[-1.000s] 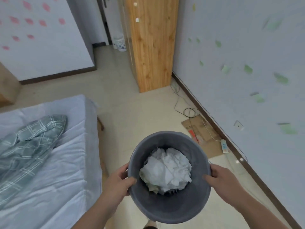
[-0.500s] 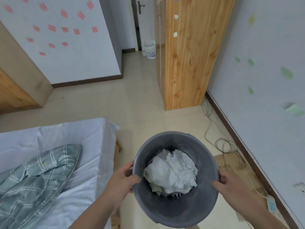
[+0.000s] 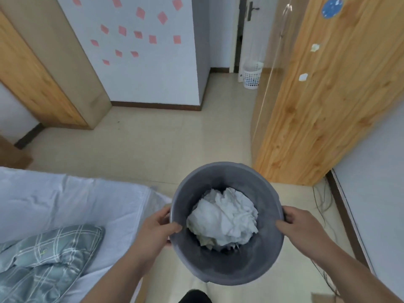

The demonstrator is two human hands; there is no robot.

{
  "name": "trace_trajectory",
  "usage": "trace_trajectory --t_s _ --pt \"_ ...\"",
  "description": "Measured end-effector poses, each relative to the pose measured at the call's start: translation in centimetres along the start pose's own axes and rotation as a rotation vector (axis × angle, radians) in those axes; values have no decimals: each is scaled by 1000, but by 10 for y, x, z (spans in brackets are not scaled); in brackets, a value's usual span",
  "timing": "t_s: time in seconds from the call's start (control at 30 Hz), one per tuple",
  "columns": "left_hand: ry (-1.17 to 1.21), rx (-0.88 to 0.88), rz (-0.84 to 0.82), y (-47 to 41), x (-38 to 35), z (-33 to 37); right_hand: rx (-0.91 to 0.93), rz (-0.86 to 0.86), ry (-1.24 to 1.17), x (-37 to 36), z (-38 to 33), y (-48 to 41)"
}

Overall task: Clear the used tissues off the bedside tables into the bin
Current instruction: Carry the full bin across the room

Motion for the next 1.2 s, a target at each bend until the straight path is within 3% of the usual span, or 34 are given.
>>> trace_trajectory --t_s 0.3,0.57,0.83,1.2 --pt "43 50 70 -216 65 26 -56 -51 -6 -35 -131 -205" --pt "20 47 64 -408 127 110 4 -62 -33 -19 -281 -356" --pt "35 90 95 -601 162 138 -13 -105 29 -35 -365 -563" --pt "131 131 364 -800 287 203 122 -255 171 -76 -610 -792"
Point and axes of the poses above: each hand's wrist, its own y-axis away from the middle knuckle, its own x-axis out of the back of the hand, z = x × y, the point moved 9 cm from there along -y, towards the middle knuckle, and after that the axes turned 11 degrees about -x, right-handed, at the moved point
